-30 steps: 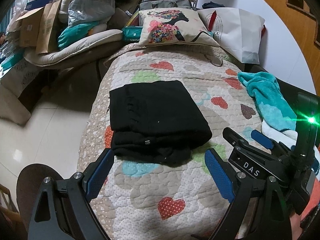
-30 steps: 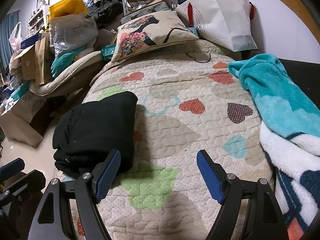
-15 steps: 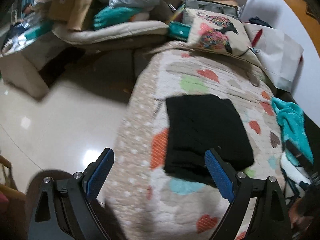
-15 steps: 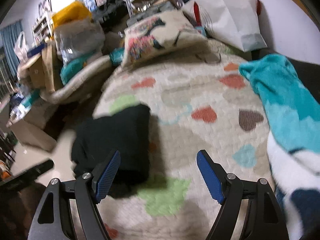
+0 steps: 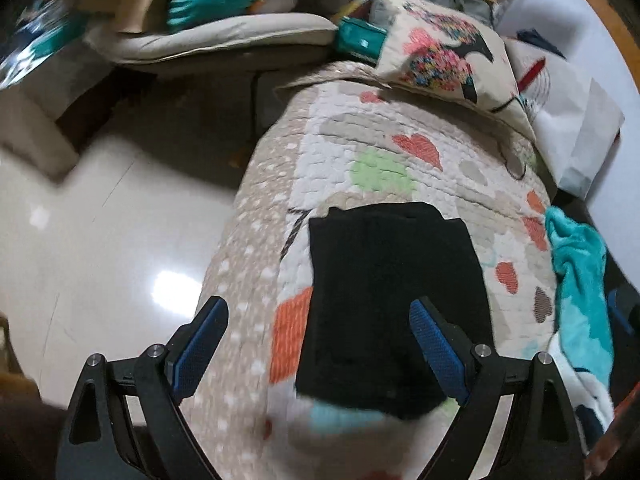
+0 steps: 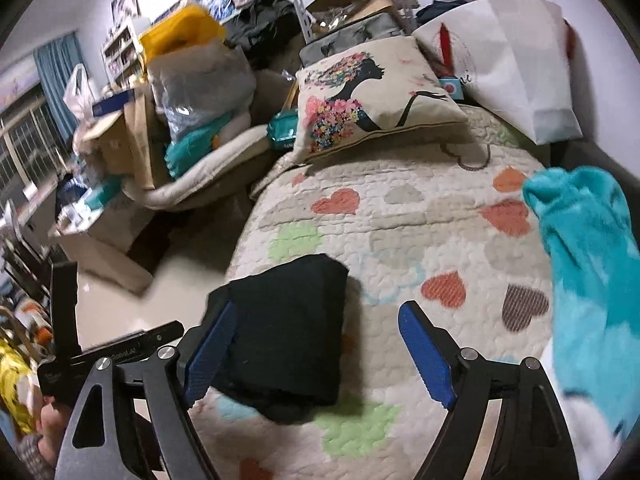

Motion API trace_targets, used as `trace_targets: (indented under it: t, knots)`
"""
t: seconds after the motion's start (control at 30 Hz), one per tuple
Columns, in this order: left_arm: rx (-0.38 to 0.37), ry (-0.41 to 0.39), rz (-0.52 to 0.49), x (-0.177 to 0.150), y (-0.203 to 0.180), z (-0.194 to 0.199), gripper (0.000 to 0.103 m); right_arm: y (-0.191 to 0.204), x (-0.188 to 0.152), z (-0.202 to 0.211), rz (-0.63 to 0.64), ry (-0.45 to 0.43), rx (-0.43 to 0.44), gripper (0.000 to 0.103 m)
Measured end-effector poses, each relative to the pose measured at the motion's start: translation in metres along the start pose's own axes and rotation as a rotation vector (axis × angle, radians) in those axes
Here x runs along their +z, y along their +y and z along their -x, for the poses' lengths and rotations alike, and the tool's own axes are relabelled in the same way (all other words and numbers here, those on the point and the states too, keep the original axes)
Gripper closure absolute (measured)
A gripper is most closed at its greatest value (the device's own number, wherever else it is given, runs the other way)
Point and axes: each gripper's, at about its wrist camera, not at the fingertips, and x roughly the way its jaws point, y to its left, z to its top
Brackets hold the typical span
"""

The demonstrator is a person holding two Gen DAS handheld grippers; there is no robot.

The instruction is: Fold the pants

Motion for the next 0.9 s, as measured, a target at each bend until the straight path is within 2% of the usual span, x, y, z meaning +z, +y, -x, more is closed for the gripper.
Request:
trace_targets:
  t: [0.07, 0.2, 0.37, 0.5, 0.63, 0.73, 0.9]
  knots:
    - [-0.013, 0.033, 0.000, 0.008, 0.003, -0.025, 0.011, -0.007, 0.006, -0.026, -0.027, 0.055, -0.008, 0.014]
    - [-0.080, 0.087, 0.041, 0.019, 0.011, -0.065, 0.011, -0.021, 0.010, -0.098, -0.118, 0.220, 0.051, 0.014]
    - [-0.139, 0.117, 0.003, 0.028, 0.007, -0.096, 0.011, -0.032, 0.005, -0.160, -0.186, 0.296, 0.075, 0.014]
    - [-0.229, 0.119, 0.006, 0.026, 0.010, -0.109, 0.006, -0.041, -0.012, -0.184, -0.245, 0.347, 0.128, 0.014]
    - [-0.291, 0.110, 0.075, 0.021, 0.018, -0.116, 0.000, -0.049, -0.026, -0.201, -0.334, 0.368, 0.203, 0.013]
    - [-0.279, 0.097, 0.073, 0.016, 0.012, -0.113, 0.000, -0.042, -0.028, -0.203, -0.330, 0.342, 0.207, 0.007]
    - [-0.278, 0.119, 0.097, 0.012, 0.011, -0.110, 0.000, -0.036, -0.029, -0.202, -0.313, 0.323, 0.205, 0.007]
